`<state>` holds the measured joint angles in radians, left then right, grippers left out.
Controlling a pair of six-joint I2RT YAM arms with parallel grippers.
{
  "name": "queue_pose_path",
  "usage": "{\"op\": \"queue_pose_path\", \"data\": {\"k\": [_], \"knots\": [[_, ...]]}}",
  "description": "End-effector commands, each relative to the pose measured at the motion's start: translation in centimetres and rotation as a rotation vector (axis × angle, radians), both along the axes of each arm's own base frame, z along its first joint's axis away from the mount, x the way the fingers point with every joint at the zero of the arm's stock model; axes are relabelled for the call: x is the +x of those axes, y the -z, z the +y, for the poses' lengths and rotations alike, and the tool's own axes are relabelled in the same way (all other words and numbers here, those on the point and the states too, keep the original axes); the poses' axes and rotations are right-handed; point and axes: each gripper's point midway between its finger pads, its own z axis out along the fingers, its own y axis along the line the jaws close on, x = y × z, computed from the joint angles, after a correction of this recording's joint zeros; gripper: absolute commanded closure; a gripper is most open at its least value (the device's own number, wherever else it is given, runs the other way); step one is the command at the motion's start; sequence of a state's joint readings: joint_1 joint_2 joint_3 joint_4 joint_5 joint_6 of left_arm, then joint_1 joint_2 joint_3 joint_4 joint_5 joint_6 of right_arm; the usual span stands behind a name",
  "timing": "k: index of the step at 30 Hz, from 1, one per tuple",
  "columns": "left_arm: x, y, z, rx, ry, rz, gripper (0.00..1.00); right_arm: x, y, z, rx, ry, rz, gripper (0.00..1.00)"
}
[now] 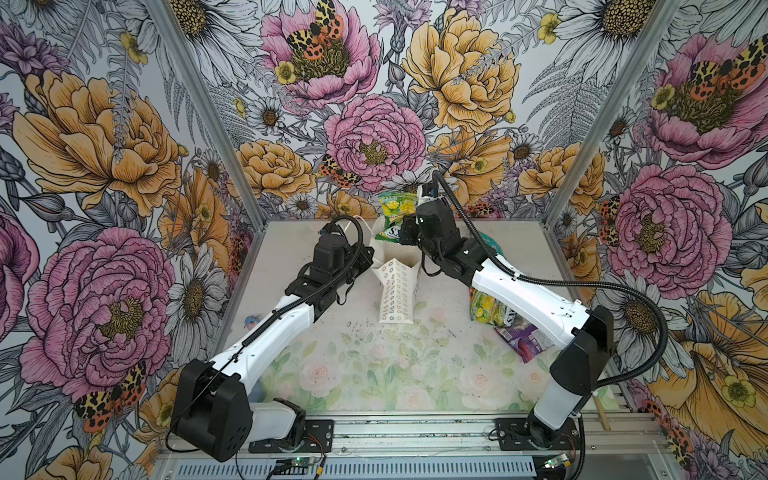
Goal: Place the snacks into the paper bag
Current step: 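Carry the green packet with the right gripper toward the bag opening, then lower the green packet into the bag beside the left gripper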
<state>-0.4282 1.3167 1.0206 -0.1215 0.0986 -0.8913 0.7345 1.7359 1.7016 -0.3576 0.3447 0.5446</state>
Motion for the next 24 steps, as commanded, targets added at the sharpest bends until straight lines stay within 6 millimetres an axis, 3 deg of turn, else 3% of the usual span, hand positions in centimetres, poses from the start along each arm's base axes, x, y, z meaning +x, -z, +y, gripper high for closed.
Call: {"op": "queue_pose_path", "data": {"k": [1, 24], "knots": [[-0.3, -0.2, -0.2, -0.019, 0.012, -0.012, 1.00, 0.0, -0.3, -0.1, 0.031, 0.021, -0.008, 1.00], [-0.5, 0.0, -0.2, -0.030, 0.013, -0.011, 1.00, -0.6, 1.3, 0.2, 0.047, 0.013, 0.090, 1.00]]}}
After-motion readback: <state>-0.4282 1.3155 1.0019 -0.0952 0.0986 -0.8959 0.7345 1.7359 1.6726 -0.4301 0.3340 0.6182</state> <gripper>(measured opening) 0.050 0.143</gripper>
